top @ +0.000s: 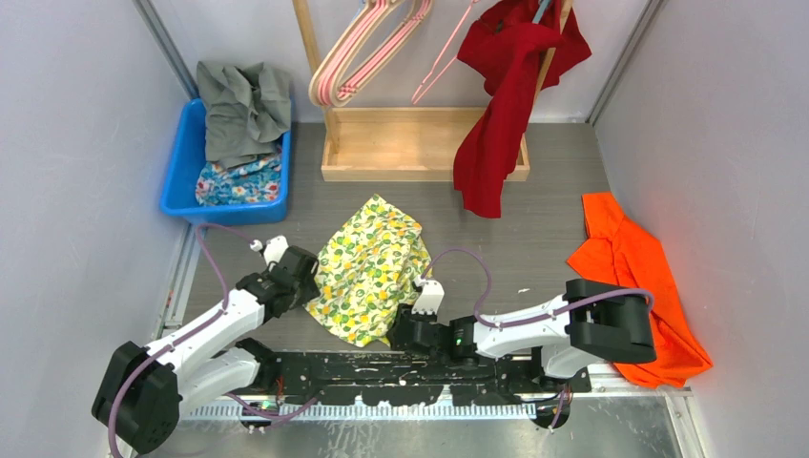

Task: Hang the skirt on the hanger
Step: Flatten out the skirt at the center of the board.

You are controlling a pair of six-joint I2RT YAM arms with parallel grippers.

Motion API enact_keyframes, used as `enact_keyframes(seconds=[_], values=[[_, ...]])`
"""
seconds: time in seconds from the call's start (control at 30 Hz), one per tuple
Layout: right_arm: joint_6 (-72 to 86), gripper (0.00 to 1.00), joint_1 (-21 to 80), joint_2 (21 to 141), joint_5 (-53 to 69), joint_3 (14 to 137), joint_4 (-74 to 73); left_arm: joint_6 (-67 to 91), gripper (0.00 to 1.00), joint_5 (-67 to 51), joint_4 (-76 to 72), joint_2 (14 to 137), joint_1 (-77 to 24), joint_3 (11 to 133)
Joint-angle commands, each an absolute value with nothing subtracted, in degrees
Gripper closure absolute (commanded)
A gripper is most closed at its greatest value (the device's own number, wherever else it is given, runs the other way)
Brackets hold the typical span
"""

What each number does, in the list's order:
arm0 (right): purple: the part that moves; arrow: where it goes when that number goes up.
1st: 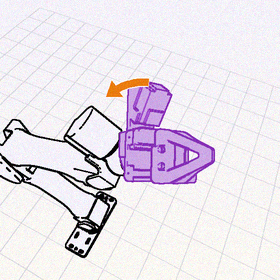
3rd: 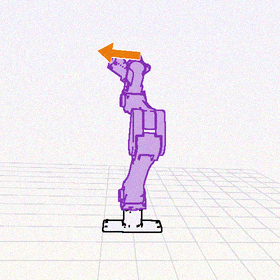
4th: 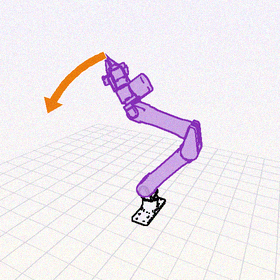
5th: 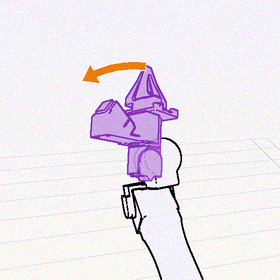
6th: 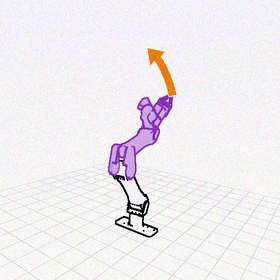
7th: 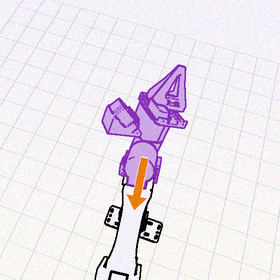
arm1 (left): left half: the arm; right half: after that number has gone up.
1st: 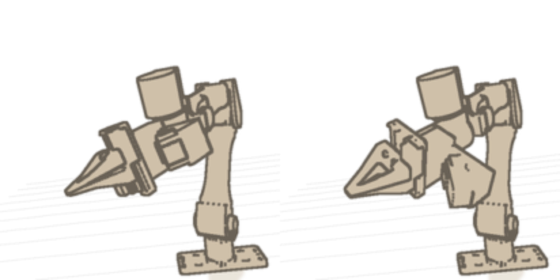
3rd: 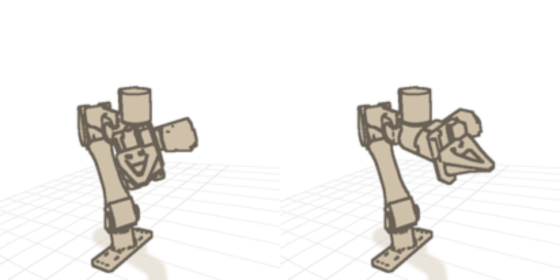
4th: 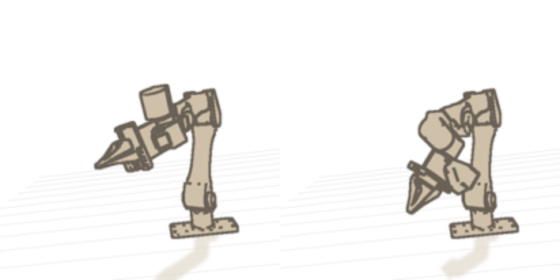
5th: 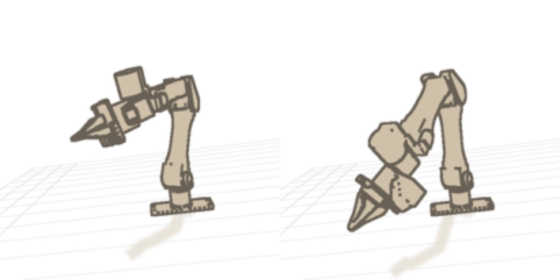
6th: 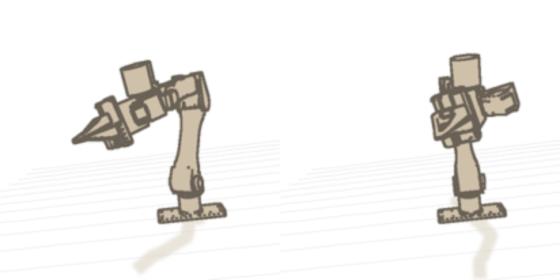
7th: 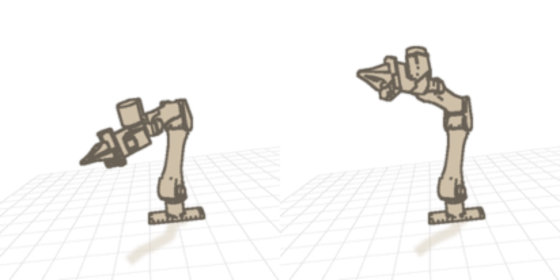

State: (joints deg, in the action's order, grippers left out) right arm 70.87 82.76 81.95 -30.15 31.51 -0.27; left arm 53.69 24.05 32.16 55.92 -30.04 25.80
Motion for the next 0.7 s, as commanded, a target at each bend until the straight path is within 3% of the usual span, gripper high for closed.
enact_keyframes(seconds=[0.0, 0.07, 0.13, 0.23, 0.43, 0.67], values=[[72.89, 0.55, 83.01, 84.17, -31.74, 31.53, 3.24, 54.24, 0.52, 23.0, 26.97, 56.05, -29.24, 24.63], [73.3, 0.58, 82.97, 84.81, -32.03, 30.81, 4.27, 54.22, 0.66, 22.17, 25.56, 56.34, -29.0, 24.0], [73.89, 0.69, 82.81, 85.07, -32.29, 30.08, 5.01, 53.79, 0.79, 21.34, 24.63, 56.75, -28.79, 23.82], [74.26, 0.81, 82.74, 83.98, -33.03, 29.21, 5.22, 52.99, 0.91, 20.56, 24.62, 57.24, -28.75, 24.43], [72.74, 0.98, 82.54, 76.41, -35.11, 28.92, -0.77, 50.88, 0.95, 19.41, 26.82, 55.14, -28.74, 27.47], [69.9, 0.99, 82.45, 61.78, -37.84, 30.65, -12.37, 47.45, 0.98, 17.8, 31.36, 53.88, -28.77, 33.16]])
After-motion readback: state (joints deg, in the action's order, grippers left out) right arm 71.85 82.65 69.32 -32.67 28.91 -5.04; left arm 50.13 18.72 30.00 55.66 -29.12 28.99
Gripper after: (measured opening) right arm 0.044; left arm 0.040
